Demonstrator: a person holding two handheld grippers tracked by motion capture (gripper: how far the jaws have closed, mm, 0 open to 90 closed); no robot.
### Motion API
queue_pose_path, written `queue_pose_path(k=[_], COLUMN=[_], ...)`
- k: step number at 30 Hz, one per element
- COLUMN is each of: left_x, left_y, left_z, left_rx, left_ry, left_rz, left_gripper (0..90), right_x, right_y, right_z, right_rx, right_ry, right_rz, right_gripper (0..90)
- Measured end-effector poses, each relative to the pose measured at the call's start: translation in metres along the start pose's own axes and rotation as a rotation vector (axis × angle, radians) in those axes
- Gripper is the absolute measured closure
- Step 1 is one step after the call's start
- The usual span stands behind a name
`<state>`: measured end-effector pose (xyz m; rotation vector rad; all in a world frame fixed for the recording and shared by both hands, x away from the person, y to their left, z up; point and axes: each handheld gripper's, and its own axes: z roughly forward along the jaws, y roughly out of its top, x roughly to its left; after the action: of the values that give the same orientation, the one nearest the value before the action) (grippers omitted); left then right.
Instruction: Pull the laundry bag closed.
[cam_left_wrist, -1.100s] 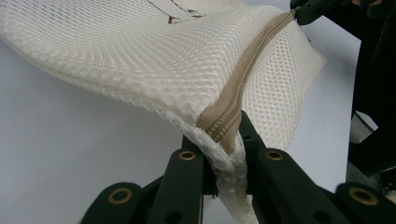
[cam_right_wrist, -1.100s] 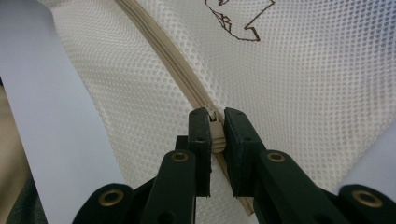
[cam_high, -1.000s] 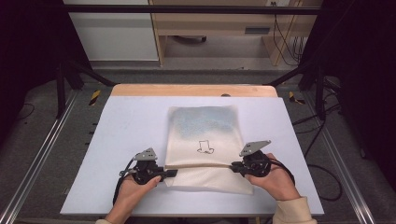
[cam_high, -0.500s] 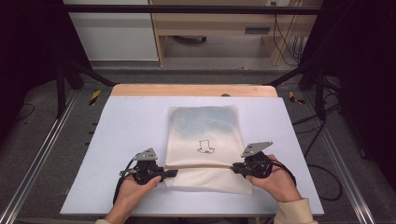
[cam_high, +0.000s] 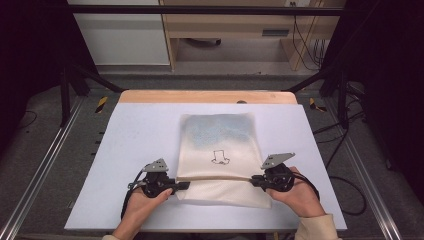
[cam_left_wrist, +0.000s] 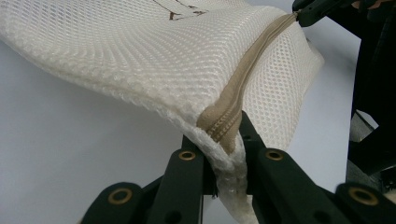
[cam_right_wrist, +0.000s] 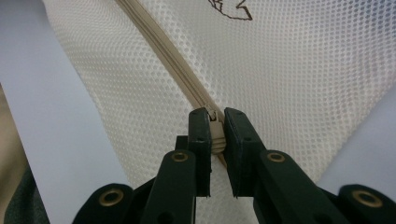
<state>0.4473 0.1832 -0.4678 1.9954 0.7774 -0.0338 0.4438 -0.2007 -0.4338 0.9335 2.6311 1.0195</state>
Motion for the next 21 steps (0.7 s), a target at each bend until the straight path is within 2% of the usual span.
queue_pose_path(k=[21], left_x=[0.000], left_y=[0.000], left_z=[-0.001], left_rx=[-0.002], left_ry=[0.004], left_rz=[0.003], left_gripper=[83.4], right_x=[-0.011], right_y=[-0.022], right_z=[-0.009], right_rx=[0.003], right_ry=[-0.025], right_rz=[0.055], right_gripper=[81.8])
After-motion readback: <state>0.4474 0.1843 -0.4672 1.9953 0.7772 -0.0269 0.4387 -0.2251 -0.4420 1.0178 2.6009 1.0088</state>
